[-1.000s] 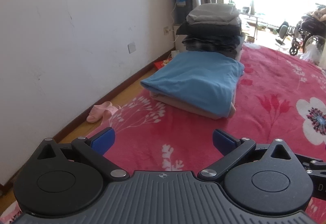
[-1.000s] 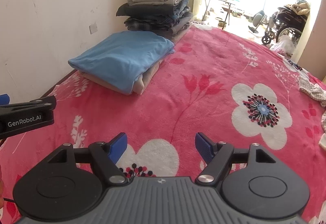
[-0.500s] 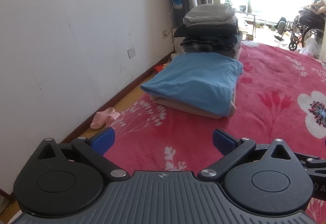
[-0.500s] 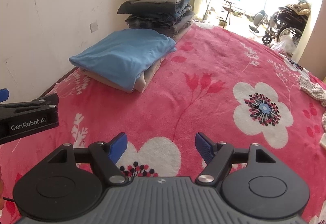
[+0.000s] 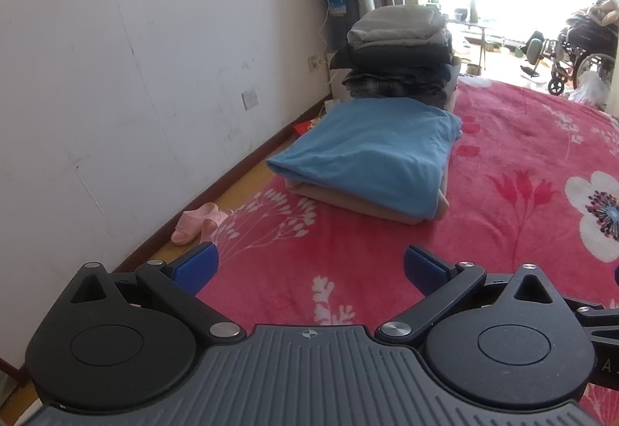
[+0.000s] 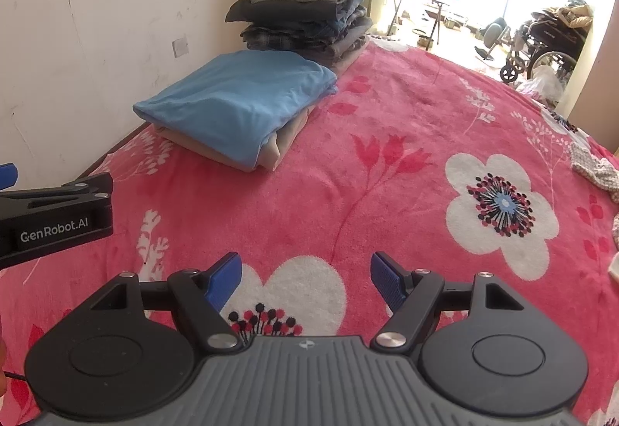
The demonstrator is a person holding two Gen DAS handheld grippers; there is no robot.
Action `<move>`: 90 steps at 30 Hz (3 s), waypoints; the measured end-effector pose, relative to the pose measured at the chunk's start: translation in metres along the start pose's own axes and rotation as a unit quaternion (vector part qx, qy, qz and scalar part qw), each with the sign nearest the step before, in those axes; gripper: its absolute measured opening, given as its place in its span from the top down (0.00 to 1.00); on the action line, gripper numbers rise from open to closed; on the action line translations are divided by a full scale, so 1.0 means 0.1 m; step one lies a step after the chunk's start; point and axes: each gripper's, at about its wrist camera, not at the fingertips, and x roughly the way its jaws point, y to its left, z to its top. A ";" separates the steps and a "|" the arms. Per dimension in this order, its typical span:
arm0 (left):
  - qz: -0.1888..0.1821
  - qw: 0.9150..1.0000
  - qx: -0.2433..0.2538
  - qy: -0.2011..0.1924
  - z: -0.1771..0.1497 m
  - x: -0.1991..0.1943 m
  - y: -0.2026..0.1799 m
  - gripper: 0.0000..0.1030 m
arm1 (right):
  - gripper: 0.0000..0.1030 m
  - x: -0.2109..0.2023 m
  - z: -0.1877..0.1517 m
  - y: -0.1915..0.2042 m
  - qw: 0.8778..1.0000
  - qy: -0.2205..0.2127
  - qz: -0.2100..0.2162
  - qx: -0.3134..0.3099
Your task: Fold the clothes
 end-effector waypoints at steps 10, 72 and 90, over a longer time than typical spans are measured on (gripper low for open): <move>0.001 1.000 -0.001 0.002 -0.01 0.00 0.00 0.00 | 0.26 -0.01 -0.01 0.01 1.000 -0.002 -0.001 0.000; 0.002 1.000 -0.006 0.009 0.00 0.01 0.06 0.00 | 0.26 -0.04 -0.04 0.03 1.000 -0.001 -0.011 0.001; 0.001 1.000 -0.007 0.010 -0.01 0.00 0.07 0.00 | 0.26 -0.04 -0.04 0.04 1.000 0.001 -0.012 0.001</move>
